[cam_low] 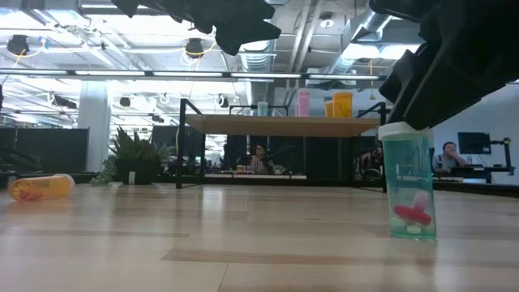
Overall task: Pick and place medicine bottles onto shelf by color
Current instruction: Put the left green pill bottle on the shelf aligned with the other green pill bottle
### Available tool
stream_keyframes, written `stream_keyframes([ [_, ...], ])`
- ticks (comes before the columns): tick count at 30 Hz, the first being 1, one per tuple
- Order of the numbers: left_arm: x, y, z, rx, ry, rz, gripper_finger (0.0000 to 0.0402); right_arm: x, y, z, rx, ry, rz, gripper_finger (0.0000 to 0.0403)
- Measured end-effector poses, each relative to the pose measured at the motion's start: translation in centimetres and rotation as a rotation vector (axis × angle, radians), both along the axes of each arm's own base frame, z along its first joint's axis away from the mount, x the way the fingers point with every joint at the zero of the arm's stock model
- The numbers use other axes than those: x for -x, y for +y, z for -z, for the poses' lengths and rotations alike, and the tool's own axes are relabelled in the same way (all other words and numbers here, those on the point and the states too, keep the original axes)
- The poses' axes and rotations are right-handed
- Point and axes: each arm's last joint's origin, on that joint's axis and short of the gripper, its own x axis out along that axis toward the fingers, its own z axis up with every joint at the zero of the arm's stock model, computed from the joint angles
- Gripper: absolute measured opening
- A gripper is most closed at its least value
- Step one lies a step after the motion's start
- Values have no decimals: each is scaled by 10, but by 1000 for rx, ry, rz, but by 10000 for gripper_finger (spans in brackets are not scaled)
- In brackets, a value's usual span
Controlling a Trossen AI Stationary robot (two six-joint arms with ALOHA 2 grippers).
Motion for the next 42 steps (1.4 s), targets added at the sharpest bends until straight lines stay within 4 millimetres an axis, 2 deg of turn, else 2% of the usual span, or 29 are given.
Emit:
stream_keyframes([
  [4, 3, 2, -2, -11, 8, -69, 212, -2, -3, 0, -2, 1, 10, 124],
  [9, 16, 6, -17, -23, -5, -136, 212, -8, -9, -4, 8, 21, 33, 128],
  [11, 28, 8, -21, -64, 57, -156, 212, -13, -14, -8, 29, 35, 39, 128],
  [14, 49, 16, -27, -121, 114, -302, 212, -22, -20, -17, 55, 47, 44, 126],
  [16, 64, 20, -30, -134, 77, -365, 212, -31, -26, -26, 72, 39, 28, 126],
  [20, 96, 24, -28, -63, -142, -363, 212, -45, -46, -49, 126, 20, 17, 130],
  [25, 137, 32, -25, 28, -346, -402, 212, -51, -91, -87, 171, -60, 74, 131],
  [30, 163, 35, -28, 92, -446, -413, 212, -45, -153, -128, 226, -184, 185, 132],
  [36, 170, 35, -33, 116, -488, -387, 212, -34, -228, -166, 294, -337, 376, 133],
  [38, 169, 35, -31, 110, -470, -387, 212, -34, -247, -175, 319, -335, 404, 133],
  [42, 163, 34, -27, 86, -444, -389, 212, -45, -278, -187, 335, -322, 414, 133],
])
